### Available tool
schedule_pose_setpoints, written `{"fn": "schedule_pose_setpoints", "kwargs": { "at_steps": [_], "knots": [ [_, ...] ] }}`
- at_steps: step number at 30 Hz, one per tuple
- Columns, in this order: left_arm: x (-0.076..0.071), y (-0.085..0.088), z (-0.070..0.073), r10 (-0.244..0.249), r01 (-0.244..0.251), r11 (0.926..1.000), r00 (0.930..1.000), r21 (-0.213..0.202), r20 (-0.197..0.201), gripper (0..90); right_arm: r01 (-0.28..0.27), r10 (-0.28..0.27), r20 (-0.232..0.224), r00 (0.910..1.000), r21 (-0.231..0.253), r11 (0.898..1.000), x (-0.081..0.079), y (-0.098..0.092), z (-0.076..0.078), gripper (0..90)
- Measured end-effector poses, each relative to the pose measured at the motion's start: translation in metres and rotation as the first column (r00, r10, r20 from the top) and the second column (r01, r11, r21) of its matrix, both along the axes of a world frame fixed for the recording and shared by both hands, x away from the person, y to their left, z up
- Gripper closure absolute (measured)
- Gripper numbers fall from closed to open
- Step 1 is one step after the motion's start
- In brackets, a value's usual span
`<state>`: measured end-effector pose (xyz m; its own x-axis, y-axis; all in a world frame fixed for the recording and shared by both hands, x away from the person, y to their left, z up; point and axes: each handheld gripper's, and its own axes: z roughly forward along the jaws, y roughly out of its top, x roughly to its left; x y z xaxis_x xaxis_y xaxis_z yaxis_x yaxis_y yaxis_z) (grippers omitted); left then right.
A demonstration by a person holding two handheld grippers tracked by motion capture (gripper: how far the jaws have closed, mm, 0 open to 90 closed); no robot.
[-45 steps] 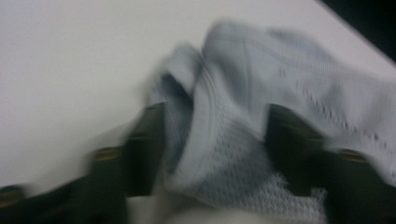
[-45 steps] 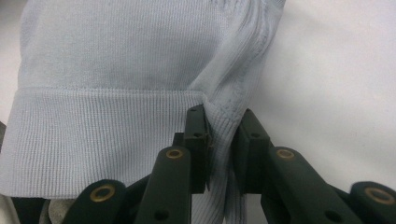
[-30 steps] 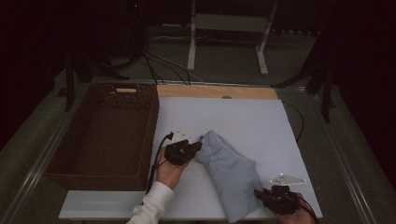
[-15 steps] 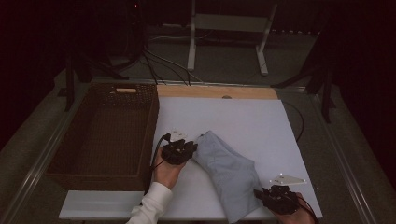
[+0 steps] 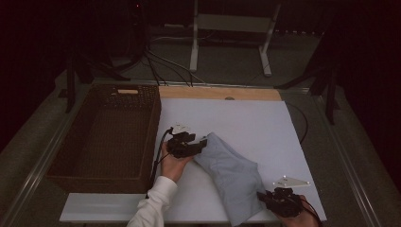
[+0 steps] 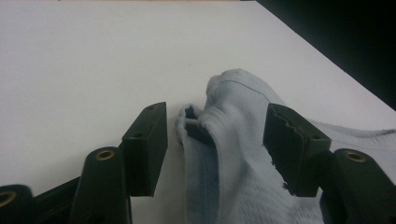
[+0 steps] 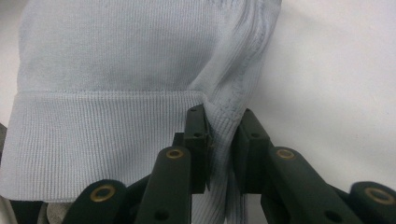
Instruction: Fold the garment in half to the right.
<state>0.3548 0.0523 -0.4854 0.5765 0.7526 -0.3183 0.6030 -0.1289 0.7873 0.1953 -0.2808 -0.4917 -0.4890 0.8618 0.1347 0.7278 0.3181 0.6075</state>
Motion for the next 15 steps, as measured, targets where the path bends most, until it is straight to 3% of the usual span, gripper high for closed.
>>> {"fn": "schedule_pose_setpoints", "kwargs": {
  "at_steps": [5, 7, 12, 15],
  "knots": [
    [0.007, -0.005, -0.005, -0.027, 0.026, 0.9994, 0.9993, -0.021, -0.028, 38.8, -0.001, 0.001, 0.000, 1.0000, -0.001, 1.000, 0.000, 0.000, 0.000, 78.2],
    [0.009, -0.007, -0.008, -0.041, 0.040, 0.9990, 0.9982, -0.020, -0.044, 42.0, -0.001, 0.001, 0.000, 1.0000, -0.001, 1.000, 0.000, 0.000, 0.000, 78.1],
    [0.008, -0.012, -0.003, -0.068, 0.069, 0.9974, 0.9975, 0.024, -0.019, 78.3, -0.005, 0.005, 0.003, 1.0000, -0.001, 1.000, 0.000, 0.000, 0.000, 78.2],
    [0.008, -0.011, 0.003, -0.062, 0.062, 0.9965, 0.9980, 0.056, 0.005, 83.8, -0.014, 0.014, 0.005, 0.9999, 0.006, 1.000, -0.001, 0.001, 0.001, 78.2]
  ]
}}
